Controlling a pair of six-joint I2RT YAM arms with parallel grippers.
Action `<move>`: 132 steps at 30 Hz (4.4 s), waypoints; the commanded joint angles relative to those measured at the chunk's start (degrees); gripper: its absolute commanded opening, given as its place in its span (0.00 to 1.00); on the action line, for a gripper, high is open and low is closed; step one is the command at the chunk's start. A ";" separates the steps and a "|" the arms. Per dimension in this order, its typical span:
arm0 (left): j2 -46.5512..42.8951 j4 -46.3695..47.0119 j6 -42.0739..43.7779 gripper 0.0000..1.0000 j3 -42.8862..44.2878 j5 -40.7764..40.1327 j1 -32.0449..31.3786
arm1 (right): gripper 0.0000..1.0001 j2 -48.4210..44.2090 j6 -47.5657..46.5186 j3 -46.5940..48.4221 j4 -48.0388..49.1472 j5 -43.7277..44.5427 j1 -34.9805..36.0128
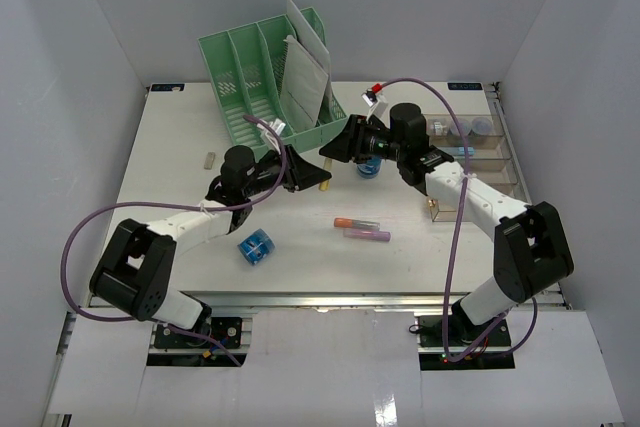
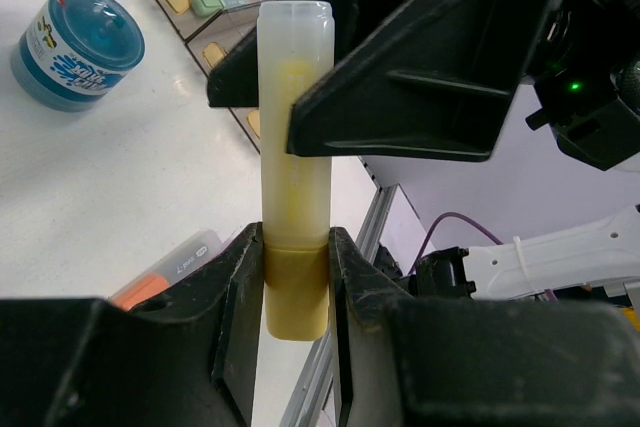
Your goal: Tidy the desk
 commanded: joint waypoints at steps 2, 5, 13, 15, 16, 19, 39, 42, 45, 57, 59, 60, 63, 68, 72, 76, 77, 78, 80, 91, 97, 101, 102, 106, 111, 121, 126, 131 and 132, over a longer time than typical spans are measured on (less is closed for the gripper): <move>0.25 -1.35 2.60 0.12 3.20 -1.75 -1.00 | 0.42 -0.46 1.14 -0.95 5.14 -0.48 0.50; 0.14 -3.05 3.76 0.28 3.56 -2.46 -1.17 | 0.30 -0.75 0.85 -2.37 6.55 -0.96 0.43; -1.54 -8.50 7.81 0.72 5.30 -2.41 -1.10 | 0.10 -2.25 -6.03 -3.63 6.91 -3.16 -0.07; -2.73 -9.08 9.85 0.79 5.17 -2.06 -1.15 | 0.08 -3.31 -9.22 -4.29 6.21 -3.93 -1.00; -3.33 -9.36 10.92 0.81 5.06 -1.87 -1.15 | 0.08 -3.82 -10.88 -4.54 5.65 -4.42 -1.62; -5.44 -12.30 15.23 0.85 5.10 -1.46 -1.17 | 0.08 -5.69 -17.02 -4.77 3.05 -6.20 -4.36; -21.88 -43.62 53.07 0.90 2.84 -12.17 -1.12 | 0.08 1.72 -77.19 1.81 -3.86 17.57 -28.98; -24.55 -42.85 54.09 0.90 1.05 -11.70 -1.17 | 0.08 7.65 -79.09 5.10 -3.71 18.30 -29.47; -25.32 -42.31 54.71 0.90 0.43 -10.58 -1.17 | 0.09 10.95 -80.42 6.42 -2.82 18.94 -29.47; -22.16 -34.71 52.58 0.88 -2.71 -0.74 -1.59 | 0.32 18.57 -83.72 8.30 -1.70 20.35 -29.47; -20.64 -33.85 52.10 0.87 -2.70 0.64 -1.73 | 0.52 18.54 -83.51 8.11 -1.88 20.39 -29.47; -19.61 -33.53 51.81 0.86 -2.50 1.74 -1.90 | 0.63 18.04 -83.19 7.76 -2.10 20.39 -29.47; -15.93 -33.28 51.49 0.82 -0.91 3.15 -2.87 | 0.77 14.00 -80.70 5.83 -3.66 18.16 -30.73; -6.41 -34.88 57.25 0.71 3.48 5.37 -6.55 | 0.83 4.92 -82.01 4.88 -24.01 -4.25 -32.52; 3.11 -40.85 63.65 0.70 10.49 2.50 -11.54 | 0.83 -0.24 -105.63 5.46 -53.89 -31.77 -31.22; 11.56 -45.87 69.28 0.69 16.92 -4.38 -15.94 | 0.85 -1.31 -131.37 2.62 -78.59 -36.71 -26.45; 12.85 -46.17 70.12 0.68 17.74 -6.16 -16.39 | 0.86 -1.70 -131.35 1.24 -78.25 -36.27 -25.44; 14.13 -46.46 70.96 0.68 18.55 -7.93 -16.83 | 0.88 -2.10 -131.34 -0.14 -77.91 -35.83 -24.43; 16.60 -46.94 72.59 0.66 20.11 -11.31 -17.53 | 0.90 -2.99 -131.31 -2.51 -77.23 -35.27 -22.86; 23.96 -50.93 84.83 0.65 26.77 -17.58 -17.52 | 0.91 -8.52 -129.20 -7.23 -73.59 -34.70 -22.70; 27.27 -53.17 87.37 0.65 28.62 -15.10 -17.43 | 0.91 -8.96 -128.34 -8.58 -71.94 -33.50 -22.70; 29.90 -53.13 87.00 0.63 30.05 -16.20 -17.43 | 0.91 -9.21 -128.19 -8.63 -71.78 -33.32 -22.80; 30.51 -53.02 86.94 0.59 30.87 -16.87 -17.43 | 0.91 -9.54 -128.02 -8.74 -71.50 -33.38 -22.86; 32.43 -52.64 85.90 0.47 32.91 -17.79 -17.43 | 0.91 -9.73 -127.09 -9.32 -70.44 -32.97 -22.89; 32.73 -51.46 83.40 0.14 33.36 -18.98 -17.43 | 0.90 -9.76 -124.12 -10.06 -67.76 -31.28 -22.96; 22.52 -46.76 75.41 0.00 25.47 -16.61 -17.08 | 0.93 -17.98 -101.03 -19.36 -35.49 -14.34 -18.37; 16.28 -43.77 69.82 0.00 21.35 -10.98 -17.01 | 0.95 -16.84 -96.58 -18.15 -27.23 -14.51 -15.33; 11.30 -41.83 67.18 0.00 18.06 -7.71 -16.99 | 0.95 -13.10 -103.33 -12.84 -36.08 -18.31 -12.70; 10.61 -41.38 66.31 0.00 17.60 -7.29 -16.99 | 0.95 -12.92 -104.99 -12.15 -36.93 -19.14 -12.23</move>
